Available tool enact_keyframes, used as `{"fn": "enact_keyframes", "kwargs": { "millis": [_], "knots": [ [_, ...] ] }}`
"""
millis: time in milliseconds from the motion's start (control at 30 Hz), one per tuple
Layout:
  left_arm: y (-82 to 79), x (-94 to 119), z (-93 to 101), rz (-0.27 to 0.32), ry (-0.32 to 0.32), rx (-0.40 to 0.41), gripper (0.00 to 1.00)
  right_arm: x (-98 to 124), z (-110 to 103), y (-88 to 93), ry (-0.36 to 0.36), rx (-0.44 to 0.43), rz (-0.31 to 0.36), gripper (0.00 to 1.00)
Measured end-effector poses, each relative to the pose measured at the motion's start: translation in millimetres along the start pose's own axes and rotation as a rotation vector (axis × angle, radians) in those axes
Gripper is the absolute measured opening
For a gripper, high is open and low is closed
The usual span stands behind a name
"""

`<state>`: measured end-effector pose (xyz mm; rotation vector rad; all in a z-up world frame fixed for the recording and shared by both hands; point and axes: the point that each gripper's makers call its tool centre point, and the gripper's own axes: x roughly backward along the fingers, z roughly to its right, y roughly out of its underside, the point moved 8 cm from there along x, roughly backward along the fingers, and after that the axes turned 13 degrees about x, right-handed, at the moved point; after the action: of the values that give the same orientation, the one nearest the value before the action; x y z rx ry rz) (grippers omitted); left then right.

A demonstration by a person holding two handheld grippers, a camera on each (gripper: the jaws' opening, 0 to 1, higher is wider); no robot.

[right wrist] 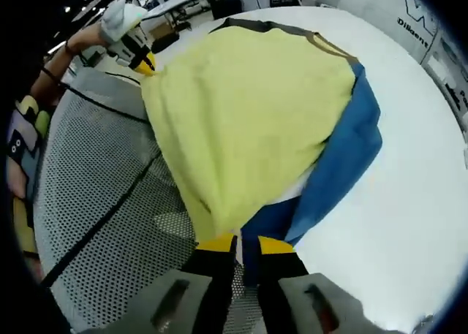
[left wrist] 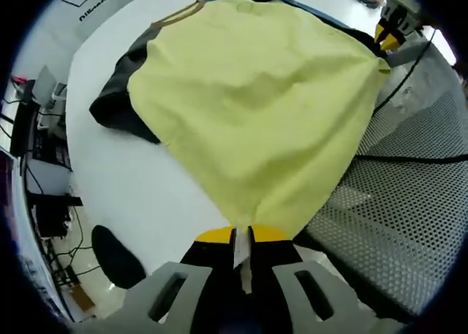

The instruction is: Fold the garment on the visible template until the final outline fits inside the template.

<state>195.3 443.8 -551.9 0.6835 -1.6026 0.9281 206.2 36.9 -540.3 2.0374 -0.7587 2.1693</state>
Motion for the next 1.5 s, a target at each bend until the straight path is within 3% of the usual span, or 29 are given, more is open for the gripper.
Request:
{"fn": "enact_keyframes", "kwargs": {
  "millis": [67,267,300,333,500,633,867,967,1033,1200,1267,1300,1367,1500],
  "knots": [
    [-6.7,2.7,-3.0,0.007,0.002,0.001,0.15,4.4,11.2,-6.8,0.047,0.02,0.024,0.1],
    [-34.6,2.1,-11.1,0.139,-0.025,0.031,0.16,3.7,38.9,-25.1,0.203,-0.036,0.122,0.15],
    [-39.1,1.0,-10.1,0.15,-0.009,-0.002,0.17,2.3,42.9,-28.7,0.219,-0.06,0.149,0.15],
    [-42.9,-1.4,-8.1,0.159,0.016,-0.037,0.17,0.1,45.1,-31.2,0.226,-0.073,0.168,0.14],
    [-61.3,-8.5,-8.6,0.222,-0.013,-0.025,0.18,-11.2,54.5,-45.3,0.272,-0.068,0.296,0.13],
    [-76.7,-15.9,-14.6,0.301,-0.055,-0.018,0.2,-14.1,71.1,-50.4,0.326,-0.135,0.315,0.12],
    [-97.7,-25.1,-32.0,0.422,-0.108,0.035,0.18,-23.2,94.1,-61.5,0.33,-0.22,0.33,0.09],
    [-105.9,-31.1,-36.7,0.467,-0.069,0.061,0.2,-28.5,106.7,-72.6,0.386,-0.231,0.436,0.1],
    [-108.9,-33.5,-40.4,0.467,-0.075,0.07,0.21,-35.1,109.7,-71.9,0.369,-0.261,0.414,0.09],
    [-121.2,-41.7,-50.8,0.541,-0.093,0.123,0.18,-51.7,117.9,-73.0,0.407,-0.255,0.342,0.13],
    [-126.8,-44.1,-53.7,0.576,-0.121,0.056,0.14,-55.8,119.2,-75.6,0.407,-0.245,0.338,0.13],
    [-129.2,-46.2,-55.6,0.594,-0.128,0.062,0.14,-57.3,120.1,-76.0,0.409,-0.241,0.335,0.12],
    [-132.9,-49.5,-58.7,0.601,-0.101,0.139,0.16,-59.8,123.7,-77.1,0.43,-0.223,0.339,0.1],
    [-141.0,-55.7,-68.7,0.6,-0.137,0.117,0.15,-61.2,128.5,-78.5,0.455,-0.188,0.332,0.0]
  ]
}}
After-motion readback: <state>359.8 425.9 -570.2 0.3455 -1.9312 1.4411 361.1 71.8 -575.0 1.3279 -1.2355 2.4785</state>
